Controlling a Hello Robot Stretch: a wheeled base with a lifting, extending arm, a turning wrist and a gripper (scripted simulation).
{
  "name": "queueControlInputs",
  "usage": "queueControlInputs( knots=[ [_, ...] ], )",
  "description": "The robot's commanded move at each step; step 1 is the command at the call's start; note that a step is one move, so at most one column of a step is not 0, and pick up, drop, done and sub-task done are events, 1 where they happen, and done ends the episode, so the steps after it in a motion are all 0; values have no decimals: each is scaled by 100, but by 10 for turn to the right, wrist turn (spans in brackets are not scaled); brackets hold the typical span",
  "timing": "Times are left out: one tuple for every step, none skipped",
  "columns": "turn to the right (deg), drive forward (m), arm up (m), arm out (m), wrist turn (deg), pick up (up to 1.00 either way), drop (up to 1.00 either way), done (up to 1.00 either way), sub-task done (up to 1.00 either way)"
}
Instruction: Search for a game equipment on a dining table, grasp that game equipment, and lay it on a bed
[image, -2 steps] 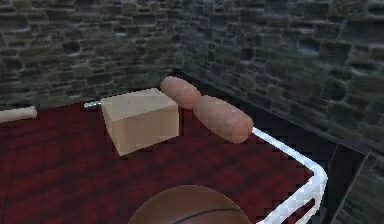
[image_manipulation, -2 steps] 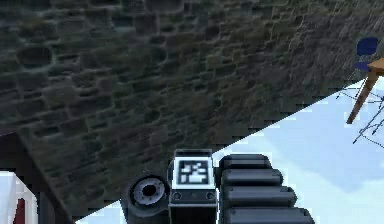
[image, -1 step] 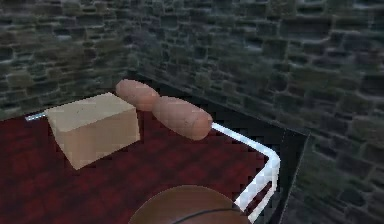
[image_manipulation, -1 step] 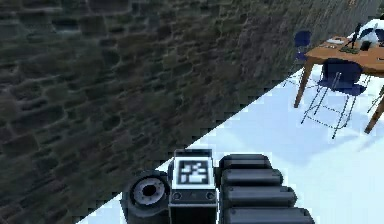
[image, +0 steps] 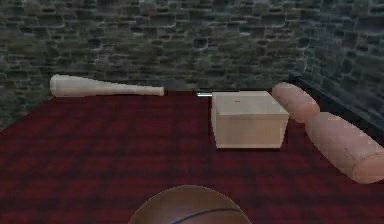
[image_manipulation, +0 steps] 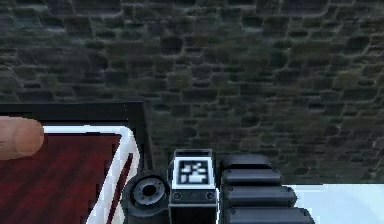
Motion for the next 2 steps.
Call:
queueControlInputs(
  knots=[
    [-450,0,0,0,0,0,0,0,0],
    [450,0,0,0,0,0,0,0,0]
  ],
)
